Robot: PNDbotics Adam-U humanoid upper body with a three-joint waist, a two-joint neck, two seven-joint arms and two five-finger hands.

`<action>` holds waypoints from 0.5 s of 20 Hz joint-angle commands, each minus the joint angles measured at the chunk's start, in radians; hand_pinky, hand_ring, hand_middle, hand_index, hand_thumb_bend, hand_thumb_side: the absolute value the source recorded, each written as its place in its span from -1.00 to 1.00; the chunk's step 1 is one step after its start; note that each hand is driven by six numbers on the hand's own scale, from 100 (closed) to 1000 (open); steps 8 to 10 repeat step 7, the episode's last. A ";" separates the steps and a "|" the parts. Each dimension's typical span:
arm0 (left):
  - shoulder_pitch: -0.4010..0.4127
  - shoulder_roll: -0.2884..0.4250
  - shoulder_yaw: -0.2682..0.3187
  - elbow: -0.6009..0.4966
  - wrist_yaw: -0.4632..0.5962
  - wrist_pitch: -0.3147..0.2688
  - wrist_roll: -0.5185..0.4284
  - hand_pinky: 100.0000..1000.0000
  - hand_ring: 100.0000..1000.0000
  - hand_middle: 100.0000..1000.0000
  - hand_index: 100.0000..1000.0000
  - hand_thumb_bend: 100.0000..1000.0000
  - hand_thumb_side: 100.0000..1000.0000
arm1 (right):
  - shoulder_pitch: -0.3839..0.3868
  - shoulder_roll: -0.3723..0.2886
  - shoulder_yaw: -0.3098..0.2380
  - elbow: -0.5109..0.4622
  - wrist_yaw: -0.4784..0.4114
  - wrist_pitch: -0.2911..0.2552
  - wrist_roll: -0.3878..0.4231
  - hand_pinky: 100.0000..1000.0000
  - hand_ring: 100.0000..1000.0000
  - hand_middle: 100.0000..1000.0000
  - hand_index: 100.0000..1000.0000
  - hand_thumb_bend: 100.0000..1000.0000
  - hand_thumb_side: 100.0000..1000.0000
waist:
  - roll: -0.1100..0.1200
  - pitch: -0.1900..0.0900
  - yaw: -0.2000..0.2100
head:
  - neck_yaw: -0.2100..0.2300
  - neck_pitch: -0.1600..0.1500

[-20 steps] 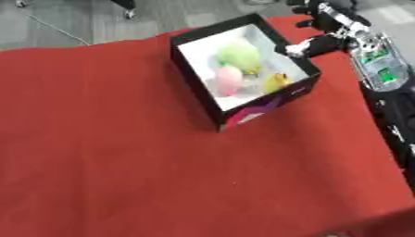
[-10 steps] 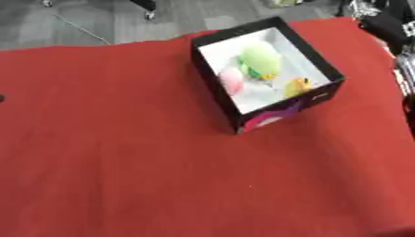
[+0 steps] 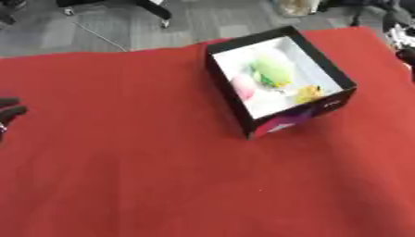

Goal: Pick up the objects with one hand, pass them to the other hand, and then place them into the box on the other side of the table.

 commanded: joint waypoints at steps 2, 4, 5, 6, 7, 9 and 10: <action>0.009 0.005 0.018 -0.027 0.017 -0.003 -0.024 1.00 0.47 0.39 0.77 -0.19 0.26 | 0.023 -0.005 -0.023 -0.028 0.018 -0.013 0.014 0.78 1.00 1.00 1.00 -0.78 -0.78 | -0.005 -0.052 0.001 | 0.024 0.025; 0.019 0.005 0.020 -0.029 0.016 -0.007 -0.027 1.00 0.47 0.39 0.78 -0.19 0.25 | 0.040 0.002 -0.029 -0.033 0.024 -0.011 0.018 0.79 1.00 1.00 1.00 -0.76 -0.79 | -0.008 -0.062 0.001 | 0.028 0.038; 0.025 0.007 0.021 -0.030 0.015 -0.009 -0.028 1.00 0.46 0.39 0.78 -0.19 0.25 | 0.048 0.004 -0.030 -0.035 0.027 -0.009 0.020 0.79 1.00 1.00 1.00 -0.76 -0.79 | -0.010 -0.067 0.002 | 0.030 0.046; 0.031 0.008 0.023 -0.030 0.013 -0.012 -0.029 1.00 0.46 0.39 0.78 -0.19 0.25 | 0.056 0.007 -0.032 -0.037 0.031 -0.006 0.023 0.80 1.00 1.00 1.00 -0.74 -0.80 | -0.010 -0.071 0.004 | 0.034 0.054; 0.038 0.010 0.024 -0.031 0.011 -0.014 -0.029 1.00 0.46 0.39 0.78 -0.19 0.25 | 0.063 0.010 -0.034 -0.040 0.034 -0.004 0.025 0.80 1.00 1.00 1.00 -0.73 -0.80 | -0.011 -0.076 0.005 | 0.040 0.062; 0.038 0.010 0.024 -0.031 0.011 -0.014 -0.029 1.00 0.46 0.39 0.78 -0.19 0.25 | 0.063 0.010 -0.034 -0.040 0.034 -0.004 0.025 0.80 1.00 1.00 1.00 -0.73 -0.80 | -0.011 -0.076 0.005 | 0.040 0.062; 0.038 0.010 0.024 -0.031 0.011 -0.014 -0.029 1.00 0.46 0.39 0.78 -0.19 0.25 | 0.063 0.010 -0.034 -0.040 0.034 -0.004 0.025 0.80 1.00 1.00 1.00 -0.73 -0.80 | -0.011 -0.076 0.005 | 0.040 0.062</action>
